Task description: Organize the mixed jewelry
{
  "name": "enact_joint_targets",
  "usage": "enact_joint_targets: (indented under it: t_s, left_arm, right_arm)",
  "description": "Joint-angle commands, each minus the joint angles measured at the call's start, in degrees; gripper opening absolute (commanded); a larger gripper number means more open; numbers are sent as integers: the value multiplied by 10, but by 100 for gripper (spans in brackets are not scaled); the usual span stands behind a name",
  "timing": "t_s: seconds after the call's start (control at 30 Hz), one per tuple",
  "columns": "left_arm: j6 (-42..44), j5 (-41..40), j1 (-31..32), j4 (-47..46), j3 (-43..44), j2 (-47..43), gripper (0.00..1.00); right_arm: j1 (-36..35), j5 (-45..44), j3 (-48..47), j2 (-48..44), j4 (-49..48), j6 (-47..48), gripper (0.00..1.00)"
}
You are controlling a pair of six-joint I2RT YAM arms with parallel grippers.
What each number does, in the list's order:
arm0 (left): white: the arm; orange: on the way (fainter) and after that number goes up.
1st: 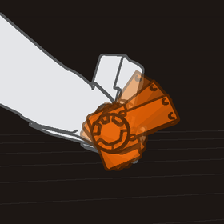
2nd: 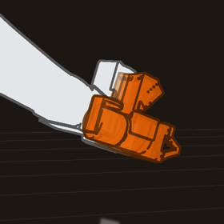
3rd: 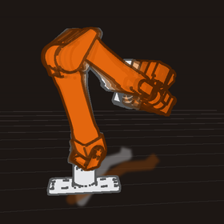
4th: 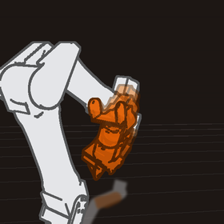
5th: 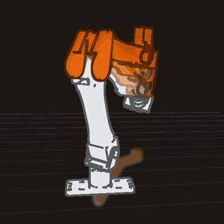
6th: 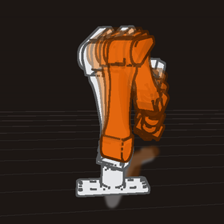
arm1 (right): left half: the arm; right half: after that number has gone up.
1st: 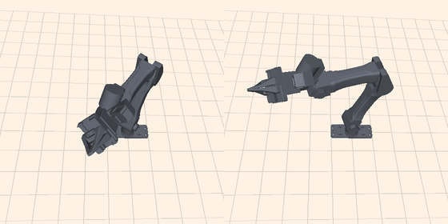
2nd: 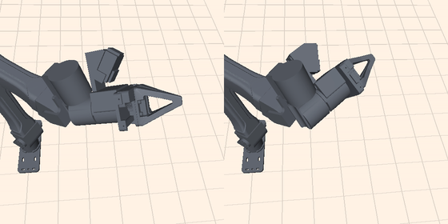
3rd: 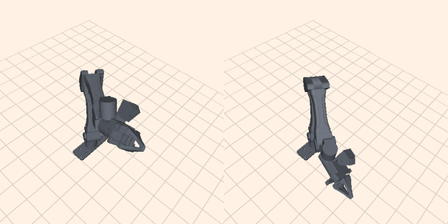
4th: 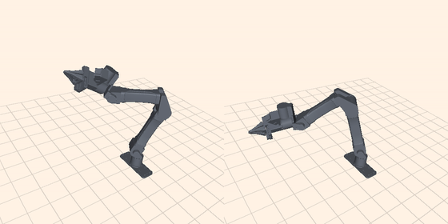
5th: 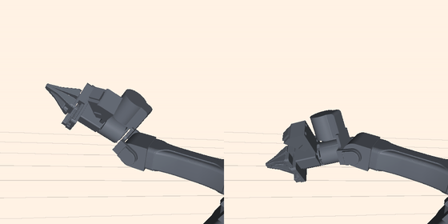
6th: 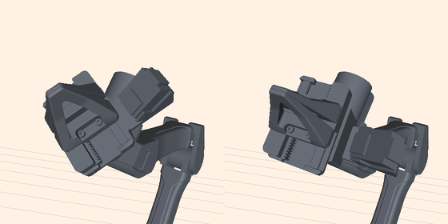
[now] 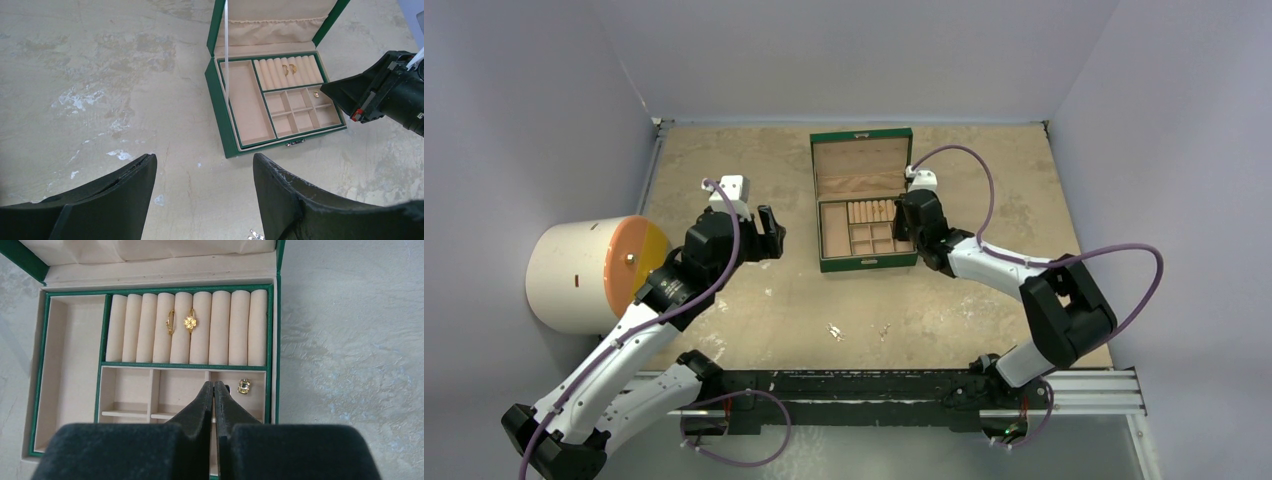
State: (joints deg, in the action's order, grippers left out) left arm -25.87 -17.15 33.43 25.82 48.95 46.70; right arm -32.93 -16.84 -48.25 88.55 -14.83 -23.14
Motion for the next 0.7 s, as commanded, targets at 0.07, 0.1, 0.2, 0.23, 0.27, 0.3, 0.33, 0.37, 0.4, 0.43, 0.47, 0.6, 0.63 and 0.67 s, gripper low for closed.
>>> enact_joint_targets:
  t_s: [0.07,0.1,0.2,0.23,0.27,0.3,0.33,0.37,0.4,0.43,0.47,0.6,0.63,0.67]
  left_arm:
    - [10,-2,-3,-13,3,-10,70]
    - [9,-2,-3,-13,3,-10,70]
    - [10,-2,-3,-13,2,-10,70]
    - [9,-2,-3,-13,2,-10,70]
    - [9,-2,-3,-13,3,-10,70]
    - [10,-2,-3,-13,2,-11,70]
    - [10,-2,-3,-13,2,-11,70]
    - [9,-2,-3,-13,2,-11,70]
    - [9,-2,-3,-13,2,-11,70]
    - [10,-2,-3,-13,2,-11,70]
    - [9,-2,-3,-13,2,-11,70]
    - [10,-2,-3,-13,3,-12,70]
    - [10,-3,-3,-13,3,-12,70]
    - [10,-3,-3,-13,2,-12,70]
  right_arm:
    - [1,-3,-3,2,-1,-14,5]
    - [1,-3,-2,3,-1,-15,5]
    - [1,-1,-3,12,0,-17,5]
    - [1,-2,-3,15,1,-17,5]
    - [1,-2,-3,18,1,-18,5]
    - [1,-3,-3,21,1,-18,5]
    - [1,-3,-4,23,1,-17,5]
    - [1,-2,-6,27,2,-18,5]
    - [1,-2,-7,29,4,-18,5]
    - [1,-1,-8,32,6,-18,5]
    - [1,-3,-9,34,8,-19,5]
    - [1,-5,-7,32,9,-20,7]
    - [1,-5,-8,32,9,-20,8]
    - [1,-4,-8,31,10,-20,10]
